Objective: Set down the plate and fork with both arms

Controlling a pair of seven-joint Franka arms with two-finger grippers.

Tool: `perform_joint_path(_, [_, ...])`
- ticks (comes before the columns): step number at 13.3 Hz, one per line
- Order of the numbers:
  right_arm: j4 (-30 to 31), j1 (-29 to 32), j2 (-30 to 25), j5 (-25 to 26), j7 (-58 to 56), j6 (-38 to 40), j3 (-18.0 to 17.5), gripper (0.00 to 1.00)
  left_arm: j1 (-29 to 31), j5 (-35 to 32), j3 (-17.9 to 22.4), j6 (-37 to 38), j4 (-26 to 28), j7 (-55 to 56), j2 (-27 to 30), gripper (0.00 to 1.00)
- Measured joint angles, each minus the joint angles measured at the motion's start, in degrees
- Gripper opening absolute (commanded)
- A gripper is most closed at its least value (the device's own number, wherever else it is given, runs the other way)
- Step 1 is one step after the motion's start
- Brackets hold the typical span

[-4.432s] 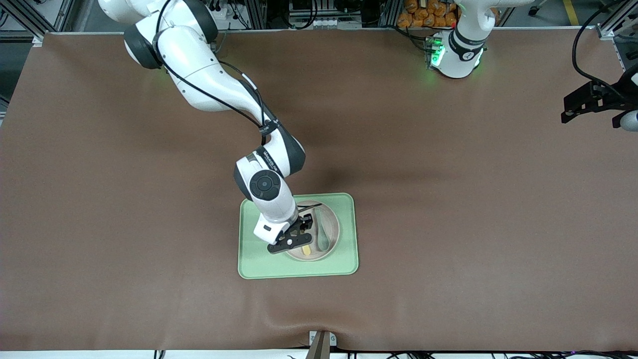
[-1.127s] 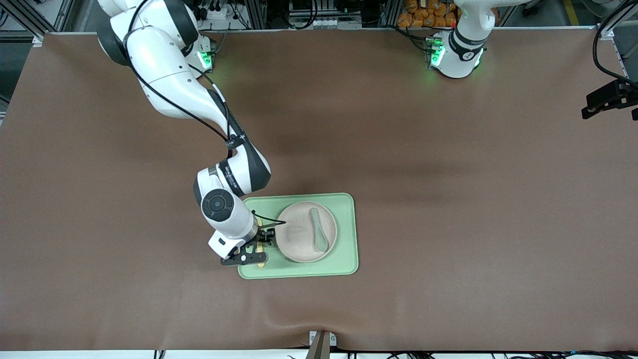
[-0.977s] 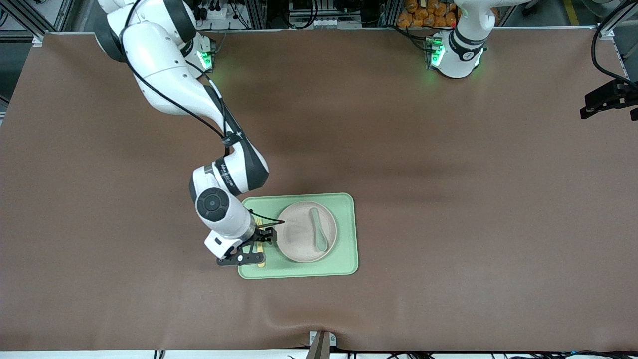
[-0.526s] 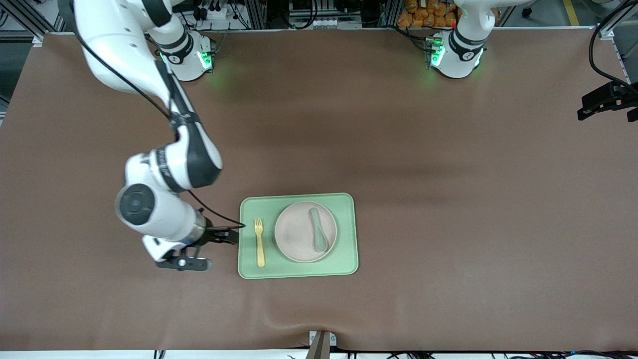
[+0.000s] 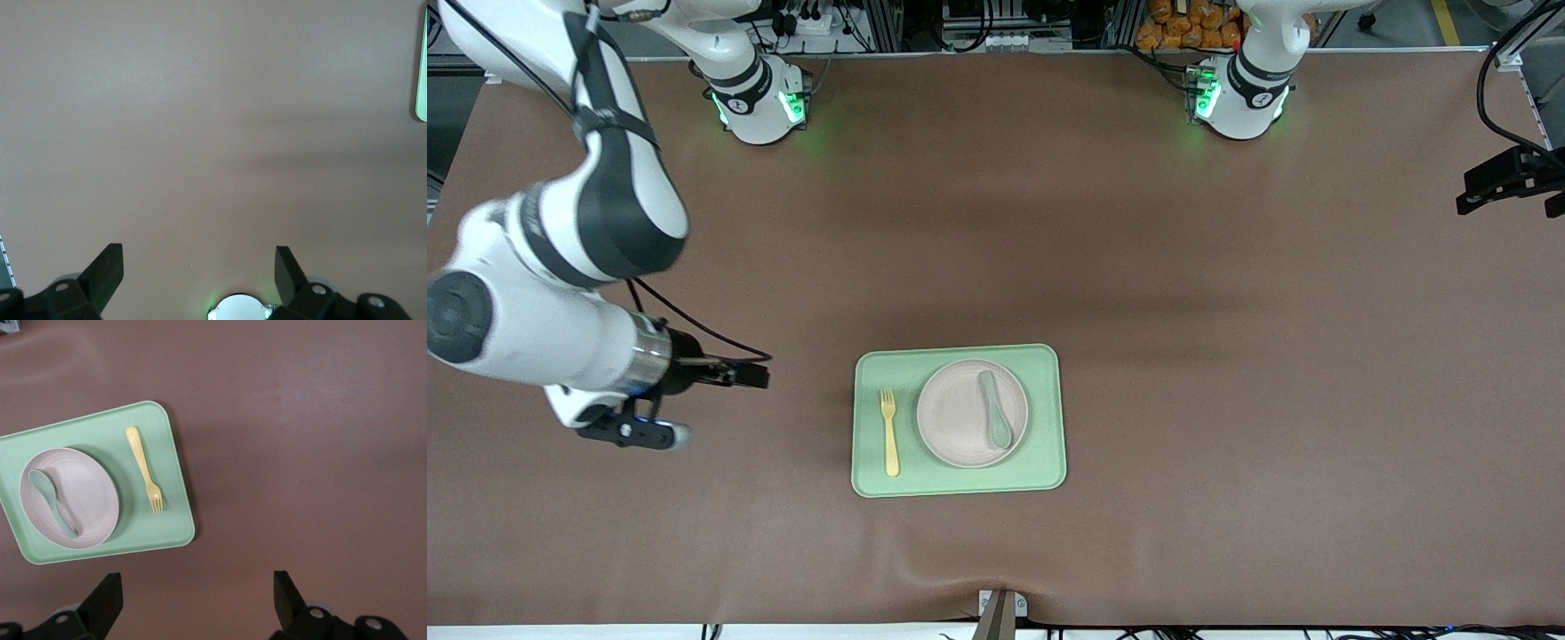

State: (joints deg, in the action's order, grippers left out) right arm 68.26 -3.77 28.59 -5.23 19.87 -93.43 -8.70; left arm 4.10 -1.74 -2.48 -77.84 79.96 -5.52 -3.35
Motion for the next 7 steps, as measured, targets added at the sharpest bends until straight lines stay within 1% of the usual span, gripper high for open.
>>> perform_joint_path(4, [0.0,4.6,-8.5,0.3,-1.3,9.5,-0.3,1.00,0.0,0.9,0.0,-0.1,0.0,0.0,0.0,1.00])
perform_joint_path(6, [0.8,5.7,-12.5,0.5,-2.7,12.1,0.2,1.00,0.1,2.6,0.0,-0.3,-0.1,0.0,0.0,1.00])
perform_joint_path(7, [2.4,5.7,-14.6,0.5,-3.8,12.4,1.2,1.00,0.1,3.0,0.0,-0.3,-0.1,0.0,0.0,1.00])
